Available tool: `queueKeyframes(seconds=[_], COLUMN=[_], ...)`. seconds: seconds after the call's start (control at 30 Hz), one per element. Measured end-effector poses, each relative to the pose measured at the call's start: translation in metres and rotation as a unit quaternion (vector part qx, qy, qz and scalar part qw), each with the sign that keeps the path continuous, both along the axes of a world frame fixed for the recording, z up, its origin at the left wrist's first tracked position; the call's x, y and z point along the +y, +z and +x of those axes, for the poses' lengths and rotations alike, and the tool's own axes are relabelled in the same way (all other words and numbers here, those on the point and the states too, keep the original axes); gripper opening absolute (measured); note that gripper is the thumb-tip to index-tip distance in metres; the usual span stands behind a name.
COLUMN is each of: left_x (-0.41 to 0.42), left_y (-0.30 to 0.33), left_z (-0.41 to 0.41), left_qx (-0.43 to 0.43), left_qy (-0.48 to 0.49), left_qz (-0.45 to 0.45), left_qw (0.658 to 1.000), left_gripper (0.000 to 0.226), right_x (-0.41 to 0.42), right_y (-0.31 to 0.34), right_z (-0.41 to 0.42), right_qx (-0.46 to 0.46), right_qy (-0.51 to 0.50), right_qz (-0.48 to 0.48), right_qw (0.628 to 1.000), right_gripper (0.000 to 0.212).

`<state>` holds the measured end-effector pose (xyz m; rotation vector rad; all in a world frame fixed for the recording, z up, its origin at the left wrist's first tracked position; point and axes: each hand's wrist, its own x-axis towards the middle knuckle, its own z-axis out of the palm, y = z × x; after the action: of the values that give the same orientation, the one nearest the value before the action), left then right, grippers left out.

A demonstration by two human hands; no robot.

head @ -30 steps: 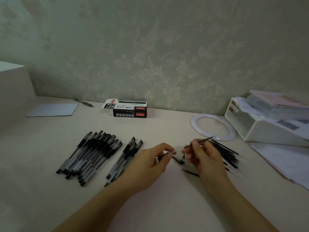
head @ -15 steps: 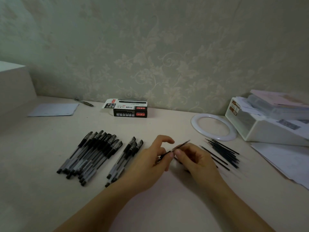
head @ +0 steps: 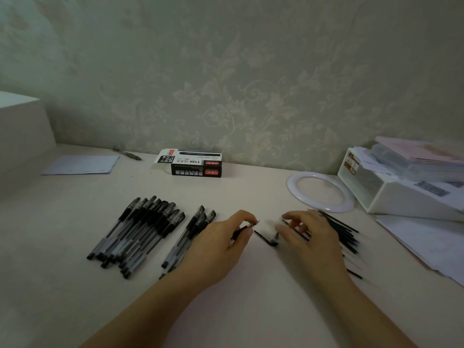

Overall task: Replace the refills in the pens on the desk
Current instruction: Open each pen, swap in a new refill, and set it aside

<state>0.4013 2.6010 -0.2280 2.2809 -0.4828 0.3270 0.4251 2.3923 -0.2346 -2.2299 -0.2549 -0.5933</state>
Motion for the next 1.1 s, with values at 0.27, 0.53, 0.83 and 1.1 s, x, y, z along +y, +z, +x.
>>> queueKeyframes(seconds=[0.27, 0.53, 0.83, 1.1], left_x=[-0.001, 0.000, 0.000, 0.000], left_y=[0.001, 0.001, 0.001, -0.001], left_z=[-0.001, -0.001, 0.000, 0.001], left_qx=[0.011, 0.007, 0.012, 0.003], left_qy=[-0.002, -0.004, -0.019, -0.015], left_qz=[0.043, 0.056, 0.044, 0.032], left_qw=[0.999, 0.998, 0.999, 0.999], left_gripper=[0.015, 0.015, 0.014, 0.014], right_x=[0.002, 0.016, 0.021, 0.018], right_y=[-0.003, 0.011, 0.009, 0.007], right_z=[-0.001, -0.014, -0.017, -0.013], right_qx=[0.024, 0.025, 0.096, 0.092], right_qy=[0.010, 0.117, 0.199, 0.180], right_qz=[-0.128, 0.125, 0.135, 0.166], right_qw=[0.991, 0.985, 0.966, 0.965], right_gripper=[0.014, 0.020, 0.020, 0.020])
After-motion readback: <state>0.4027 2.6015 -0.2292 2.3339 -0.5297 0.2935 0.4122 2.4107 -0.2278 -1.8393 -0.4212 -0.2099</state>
